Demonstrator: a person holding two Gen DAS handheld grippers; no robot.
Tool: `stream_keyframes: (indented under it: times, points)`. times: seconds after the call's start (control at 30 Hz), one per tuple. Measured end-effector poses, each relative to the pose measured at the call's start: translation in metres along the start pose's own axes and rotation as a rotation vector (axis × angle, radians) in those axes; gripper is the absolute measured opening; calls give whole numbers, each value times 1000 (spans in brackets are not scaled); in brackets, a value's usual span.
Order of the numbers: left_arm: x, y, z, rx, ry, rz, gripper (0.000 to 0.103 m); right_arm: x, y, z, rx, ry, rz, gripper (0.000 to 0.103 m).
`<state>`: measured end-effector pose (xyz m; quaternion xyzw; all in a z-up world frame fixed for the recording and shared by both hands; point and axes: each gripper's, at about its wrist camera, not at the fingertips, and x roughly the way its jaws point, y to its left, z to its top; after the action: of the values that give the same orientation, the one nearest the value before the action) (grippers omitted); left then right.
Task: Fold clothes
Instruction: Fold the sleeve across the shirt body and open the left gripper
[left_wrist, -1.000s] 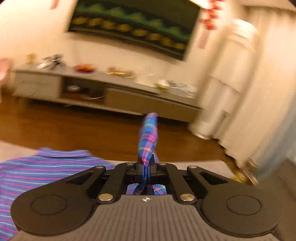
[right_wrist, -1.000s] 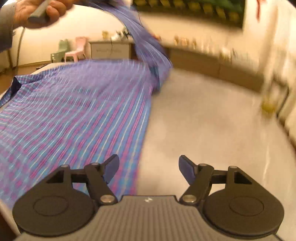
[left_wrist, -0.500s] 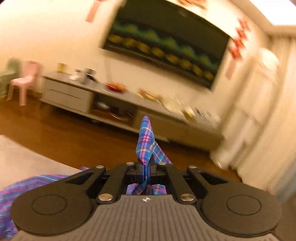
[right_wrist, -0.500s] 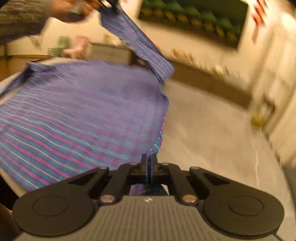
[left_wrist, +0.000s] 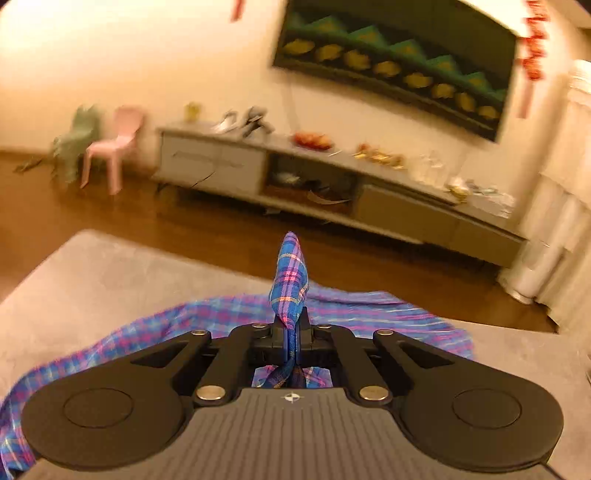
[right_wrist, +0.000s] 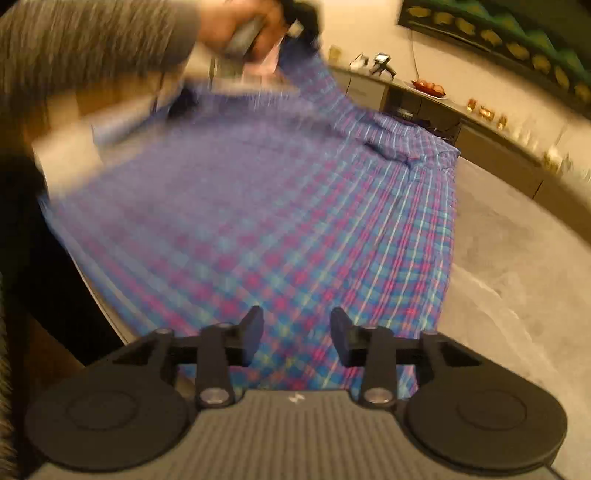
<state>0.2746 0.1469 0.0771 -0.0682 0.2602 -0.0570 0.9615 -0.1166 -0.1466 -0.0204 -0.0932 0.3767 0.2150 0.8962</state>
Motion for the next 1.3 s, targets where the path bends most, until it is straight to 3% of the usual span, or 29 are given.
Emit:
stream_keyframes:
  times: [0.1,0.2,0.27,0.33,0.37,0.5,0.57,0.63,0.7,0.8,0.9,0.97,1.03,1.17,1.3]
  points:
    - [-51,-70,-34,256,3,-331,3,-10,-47,10,156,-42,26,43]
    - [-70,-132,-104,505,116,-476,7,0,-90,10,277,-32,10,44]
    - [-63,-152,-146,606,203,-471,13,9,-101,0,315,-10,20,44]
    - [-55,-156,-175,627,255,-443,44,17,-105,-12,344,18,38,44]
    - [-55,-154,-181,604,270,-455,50,21,-106,-16,349,30,45,44]
    - [-73,-150,-190,559,295,-536,58,20,-105,-24,341,32,42,44]
    - [-86,-142,-189,536,288,-568,62,18,-109,-13,335,13,36,44]
    - [-103,-131,-187,509,264,-587,73,19,-112,4,313,-8,23,44]
    - [-107,-120,-184,467,233,-557,79,25,-115,24,275,-25,15,44]
    - [-105,-105,-184,395,241,-489,80,41,-123,68,189,-58,1,44]
    - [-94,-96,-198,340,316,-459,79,79,-138,121,120,-74,-44,45]
    - [-90,-98,-208,360,351,-450,79,118,-143,155,86,-61,-97,46]
    - [-94,-106,-215,407,338,-438,81,167,-153,185,71,-24,-175,46]
    - [-97,-111,-222,446,327,-426,83,265,-190,218,128,54,-309,42]
    - [-97,-104,-220,415,348,-451,83,331,-231,228,267,128,-283,37]
